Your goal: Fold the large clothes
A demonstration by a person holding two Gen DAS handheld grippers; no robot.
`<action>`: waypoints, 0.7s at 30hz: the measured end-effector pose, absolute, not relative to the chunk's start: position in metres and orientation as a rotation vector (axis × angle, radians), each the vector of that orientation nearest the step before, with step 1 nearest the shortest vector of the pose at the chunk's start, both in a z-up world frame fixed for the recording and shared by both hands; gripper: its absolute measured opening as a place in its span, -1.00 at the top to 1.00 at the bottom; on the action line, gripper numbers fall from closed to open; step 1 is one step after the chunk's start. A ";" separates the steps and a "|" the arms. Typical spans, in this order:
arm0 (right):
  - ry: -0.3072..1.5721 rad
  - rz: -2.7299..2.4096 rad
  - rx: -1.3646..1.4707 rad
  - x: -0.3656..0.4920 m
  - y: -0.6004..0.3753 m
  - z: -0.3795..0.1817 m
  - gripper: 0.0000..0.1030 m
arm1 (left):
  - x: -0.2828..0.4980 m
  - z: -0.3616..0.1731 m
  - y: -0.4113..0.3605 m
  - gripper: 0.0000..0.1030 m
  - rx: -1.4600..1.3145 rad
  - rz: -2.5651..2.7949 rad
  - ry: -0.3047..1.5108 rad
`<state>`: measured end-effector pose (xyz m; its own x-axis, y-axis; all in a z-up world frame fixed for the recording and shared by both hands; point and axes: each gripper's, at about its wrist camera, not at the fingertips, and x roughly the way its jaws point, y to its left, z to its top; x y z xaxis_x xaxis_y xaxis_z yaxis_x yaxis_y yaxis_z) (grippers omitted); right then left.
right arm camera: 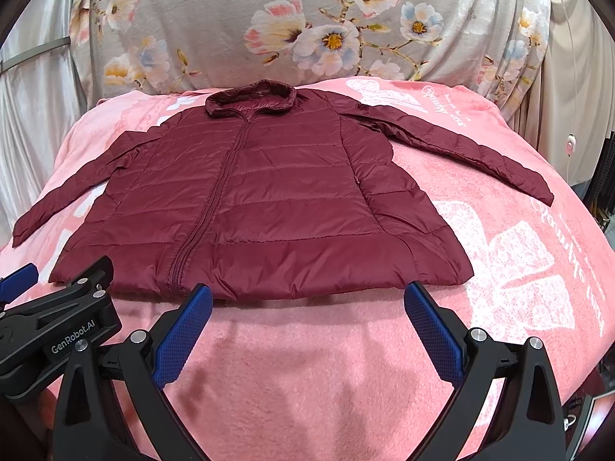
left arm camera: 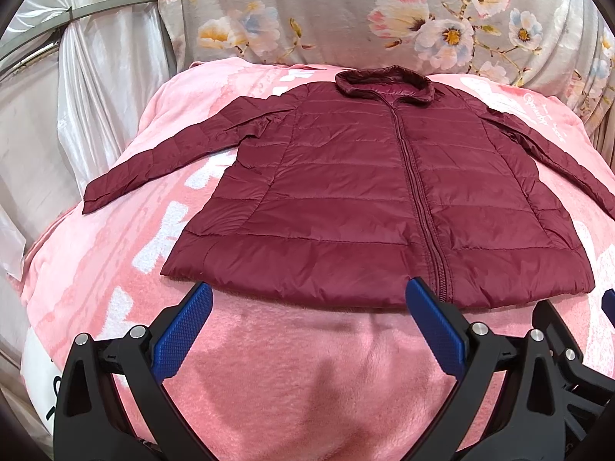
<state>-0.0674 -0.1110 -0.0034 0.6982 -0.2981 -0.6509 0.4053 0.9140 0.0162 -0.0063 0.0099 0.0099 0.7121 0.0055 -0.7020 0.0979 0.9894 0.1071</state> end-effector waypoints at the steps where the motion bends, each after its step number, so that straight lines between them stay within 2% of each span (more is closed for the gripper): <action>1: 0.695 -0.394 0.163 -0.068 -0.111 -0.003 -0.90 | -0.006 0.010 0.011 -0.91 0.140 -0.051 0.778; 21: 0.695 -0.394 0.163 -0.068 -0.110 -0.003 -0.90 | -0.006 0.009 0.011 -0.90 0.140 -0.049 0.773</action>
<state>-0.0677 -0.1097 -0.0030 0.6983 -0.2981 -0.6508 0.4053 0.9141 0.0162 -0.0055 0.0111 0.0085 0.7153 0.0071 -0.6988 0.0956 0.9895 0.1080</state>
